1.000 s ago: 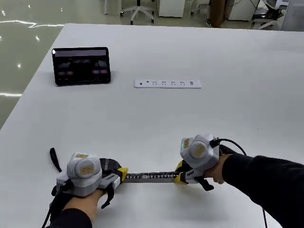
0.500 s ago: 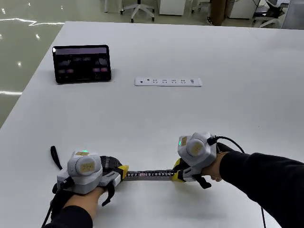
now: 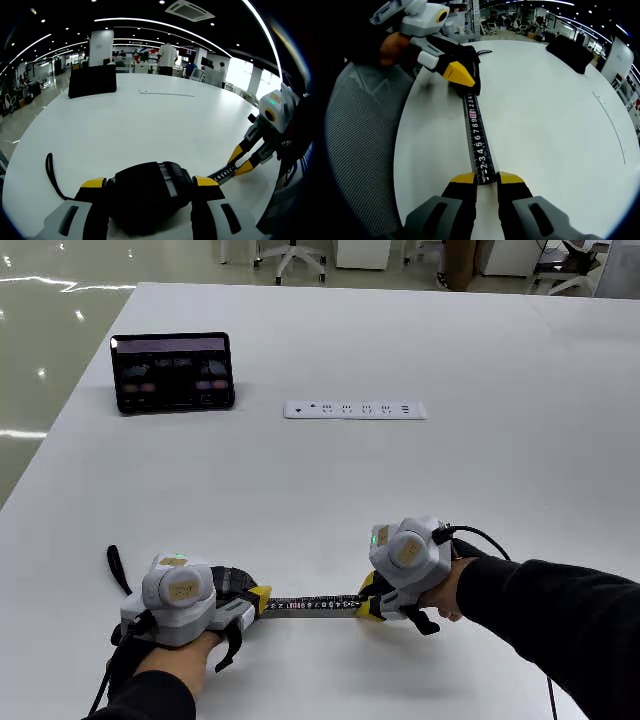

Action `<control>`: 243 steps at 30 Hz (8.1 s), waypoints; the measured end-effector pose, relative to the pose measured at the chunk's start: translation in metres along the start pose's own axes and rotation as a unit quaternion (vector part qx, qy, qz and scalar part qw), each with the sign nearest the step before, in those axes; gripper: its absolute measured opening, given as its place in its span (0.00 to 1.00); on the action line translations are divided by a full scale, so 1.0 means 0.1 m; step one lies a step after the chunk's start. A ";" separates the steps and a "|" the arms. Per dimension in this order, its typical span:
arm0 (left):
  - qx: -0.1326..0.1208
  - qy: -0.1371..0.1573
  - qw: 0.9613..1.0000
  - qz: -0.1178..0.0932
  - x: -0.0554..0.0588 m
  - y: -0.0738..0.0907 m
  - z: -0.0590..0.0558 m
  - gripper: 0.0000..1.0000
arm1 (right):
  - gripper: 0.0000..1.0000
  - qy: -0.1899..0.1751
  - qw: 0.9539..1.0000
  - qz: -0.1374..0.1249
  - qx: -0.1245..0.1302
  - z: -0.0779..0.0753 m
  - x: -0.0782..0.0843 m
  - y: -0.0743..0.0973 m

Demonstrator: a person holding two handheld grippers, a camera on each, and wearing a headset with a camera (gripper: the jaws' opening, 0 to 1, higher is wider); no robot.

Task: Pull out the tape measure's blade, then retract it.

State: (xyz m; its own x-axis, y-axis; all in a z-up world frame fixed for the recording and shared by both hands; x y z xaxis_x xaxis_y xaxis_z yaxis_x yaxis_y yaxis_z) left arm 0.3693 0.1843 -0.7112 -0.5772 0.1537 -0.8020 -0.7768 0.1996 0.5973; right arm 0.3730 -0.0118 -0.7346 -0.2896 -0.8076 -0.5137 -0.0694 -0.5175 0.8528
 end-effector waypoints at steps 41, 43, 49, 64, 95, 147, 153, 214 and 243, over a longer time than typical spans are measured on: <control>0.000 0.009 1.000 0.001 0.00 -0.01 0.02 0.63 | 0.10 0.008 1.000 -0.015 -0.002 0.08 -0.17 -0.13; 0.000 0.010 1.000 0.001 0.00 -0.01 0.02 0.63 | 0.10 0.008 1.000 -0.015 -0.003 0.09 -0.18 -0.13; -0.002 0.017 1.000 0.001 0.00 0.00 0.03 0.62 | 0.10 -0.007 1.000 -0.016 -0.006 0.07 -0.20 -0.14; 0.010 0.028 1.000 0.002 0.00 0.01 0.03 0.62 | 0.10 0.003 1.000 -0.022 -0.008 0.10 -0.24 -0.18; 0.009 0.001 1.000 0.009 0.01 0.00 0.00 0.62 | 0.10 -0.002 1.000 -0.023 -0.012 0.21 -0.41 -0.29; 0.014 0.036 0.999 0.005 0.00 0.01 0.04 0.62 | 0.10 0.019 0.999 -0.033 -0.026 0.20 -0.65 -0.44; 0.007 0.011 1.000 0.007 0.00 0.01 0.00 0.63 | 0.10 0.019 0.999 -0.033 -0.026 0.20 -0.65 -0.45; 0.019 0.000 1.000 0.012 0.02 0.00 0.03 0.61 | 0.12 0.015 0.996 -0.074 -0.040 0.35 -0.92 -0.62; 0.022 0.007 1.000 0.009 0.01 0.01 0.03 0.62 | 0.10 0.035 0.995 -0.079 -0.048 0.40 -1.01 -0.68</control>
State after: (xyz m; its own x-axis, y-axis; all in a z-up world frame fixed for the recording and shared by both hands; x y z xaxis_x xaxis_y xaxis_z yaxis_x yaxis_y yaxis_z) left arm 0.3684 0.1878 -0.7117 -0.5943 0.1447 -0.7911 -0.7549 0.2387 0.6108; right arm 0.3691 0.1163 -0.7371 -0.2143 -0.7297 -0.6493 -0.0162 -0.6620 0.7494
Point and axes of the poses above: the centre of the closed fingertips' face, and the gripper's own axes: y roughly backward along the fingers, z roughly to its left, x roughly out of its underside, the point moved 3 cm from there along y, roughly backward along the fingers, and after that the axes turned 9 degrees about -y, right-handed, at the moved point
